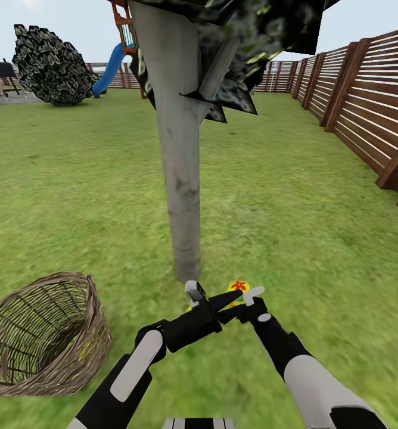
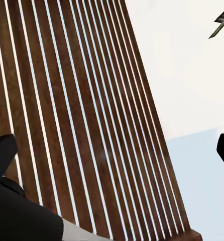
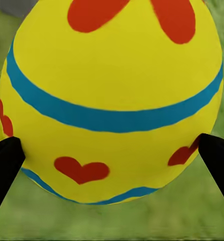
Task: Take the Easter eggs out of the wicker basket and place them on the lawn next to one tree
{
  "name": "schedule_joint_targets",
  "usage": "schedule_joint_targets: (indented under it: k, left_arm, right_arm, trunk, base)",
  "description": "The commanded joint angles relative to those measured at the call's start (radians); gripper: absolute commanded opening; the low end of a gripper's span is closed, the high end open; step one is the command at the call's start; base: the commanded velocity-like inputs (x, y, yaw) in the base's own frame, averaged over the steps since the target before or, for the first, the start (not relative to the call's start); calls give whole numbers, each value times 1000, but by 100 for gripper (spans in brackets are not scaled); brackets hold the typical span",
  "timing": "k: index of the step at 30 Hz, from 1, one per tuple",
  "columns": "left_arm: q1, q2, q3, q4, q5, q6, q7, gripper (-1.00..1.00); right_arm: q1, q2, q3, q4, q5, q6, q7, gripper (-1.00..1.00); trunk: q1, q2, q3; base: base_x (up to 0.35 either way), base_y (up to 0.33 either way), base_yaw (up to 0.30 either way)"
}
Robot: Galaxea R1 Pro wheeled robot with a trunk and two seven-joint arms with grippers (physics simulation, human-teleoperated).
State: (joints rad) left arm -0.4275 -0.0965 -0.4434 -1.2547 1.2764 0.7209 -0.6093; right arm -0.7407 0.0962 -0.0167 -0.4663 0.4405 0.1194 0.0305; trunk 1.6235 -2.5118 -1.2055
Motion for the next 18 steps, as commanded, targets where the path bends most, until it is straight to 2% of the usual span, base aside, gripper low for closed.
schedule_joint_targets:
  k: [1,5,18]
  left_arm:
    - [0,0,0,1,6,6,1,100]
    - [0,0,2,2,6,6,0,100]
    - [0,0,0,4,6,6,3,100]
  right_arm:
    - [-10,1,-2,20,11,5,3,-100]
    - [-34,0,-2,73,11,1,3,-100]
    - [-35,0,-1,55,10,-6,19,-100]
  trunk:
    - [0,0,-1]
    - [1,-1,-8]
    - [7,-4,-59]
  base:
    - [0,0,0]
    - [0,0,0]
    - [0,0,0]
